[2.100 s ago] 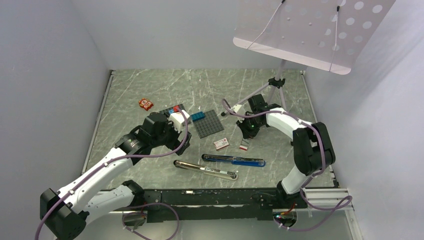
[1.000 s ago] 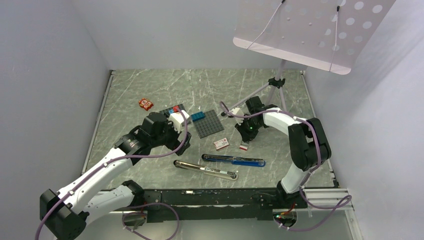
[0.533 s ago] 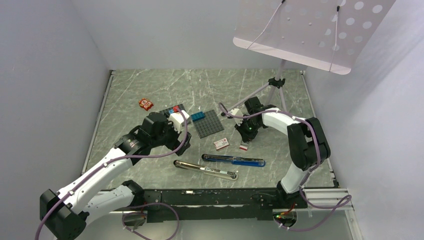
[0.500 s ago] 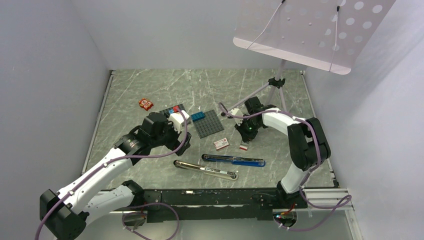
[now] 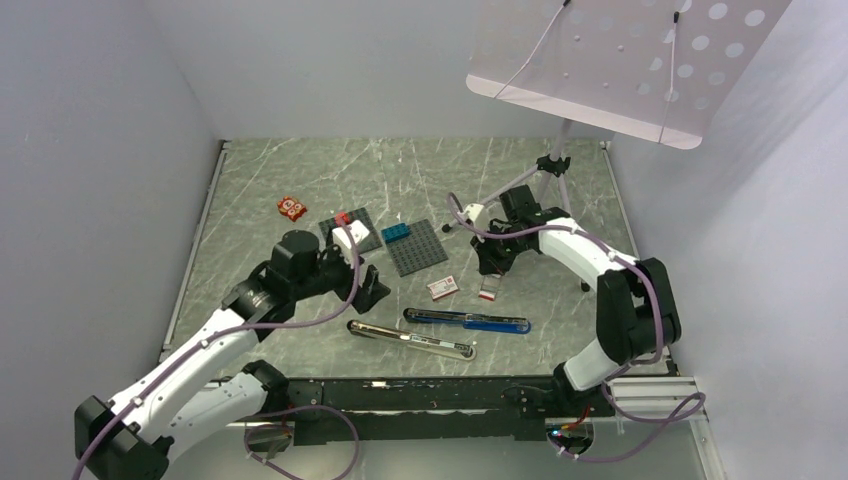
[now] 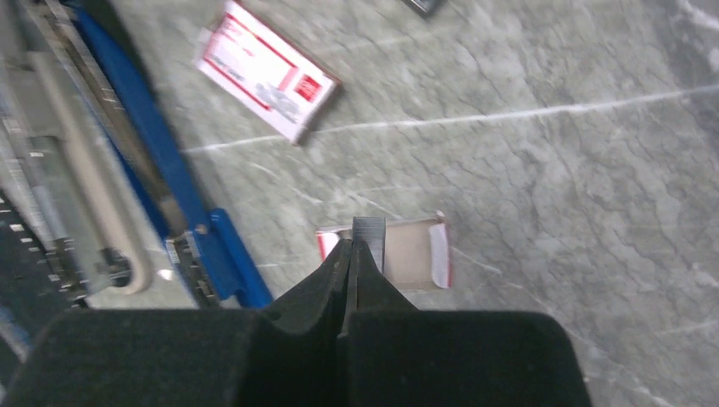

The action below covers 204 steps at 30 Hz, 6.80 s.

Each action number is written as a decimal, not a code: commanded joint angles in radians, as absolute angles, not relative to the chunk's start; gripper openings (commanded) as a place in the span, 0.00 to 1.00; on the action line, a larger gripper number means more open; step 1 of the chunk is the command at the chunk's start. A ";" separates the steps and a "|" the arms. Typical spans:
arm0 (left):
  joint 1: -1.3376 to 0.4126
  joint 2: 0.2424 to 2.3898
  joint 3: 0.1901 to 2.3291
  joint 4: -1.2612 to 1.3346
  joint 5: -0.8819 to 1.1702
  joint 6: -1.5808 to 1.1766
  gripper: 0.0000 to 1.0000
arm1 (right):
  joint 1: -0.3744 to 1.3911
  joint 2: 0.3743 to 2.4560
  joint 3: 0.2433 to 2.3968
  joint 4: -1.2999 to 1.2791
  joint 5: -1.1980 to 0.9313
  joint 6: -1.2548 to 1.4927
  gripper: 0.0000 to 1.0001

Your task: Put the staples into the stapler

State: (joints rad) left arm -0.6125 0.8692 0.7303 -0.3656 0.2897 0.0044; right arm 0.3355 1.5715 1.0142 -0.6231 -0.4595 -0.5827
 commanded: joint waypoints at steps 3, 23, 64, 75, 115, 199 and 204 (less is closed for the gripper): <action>-0.623 0.773 0.454 0.336 0.468 -0.364 0.99 | 0.310 1.450 1.059 -0.661 -0.831 -0.544 0.00; -0.938 1.233 0.383 1.334 0.201 -0.411 0.98 | 0.298 1.227 0.911 0.381 -1.412 0.490 0.00; -0.942 1.398 0.438 1.655 0.313 -0.521 0.57 | 0.385 1.190 0.798 0.734 -1.418 0.679 0.00; -0.943 1.387 0.383 1.661 0.200 -0.621 0.52 | 0.413 1.193 1.001 0.013 -1.340 0.068 0.00; -0.943 1.370 0.390 1.641 0.193 -0.541 0.27 | 0.415 1.186 0.896 0.288 -1.361 0.307 0.00; -0.922 1.099 0.680 0.223 0.428 -0.081 0.09 | 0.605 1.227 1.060 -0.649 -0.996 -0.665 0.25; -0.922 1.100 0.684 0.216 0.428 -0.082 0.10 | 0.604 1.220 1.060 -0.641 -0.987 -0.660 0.15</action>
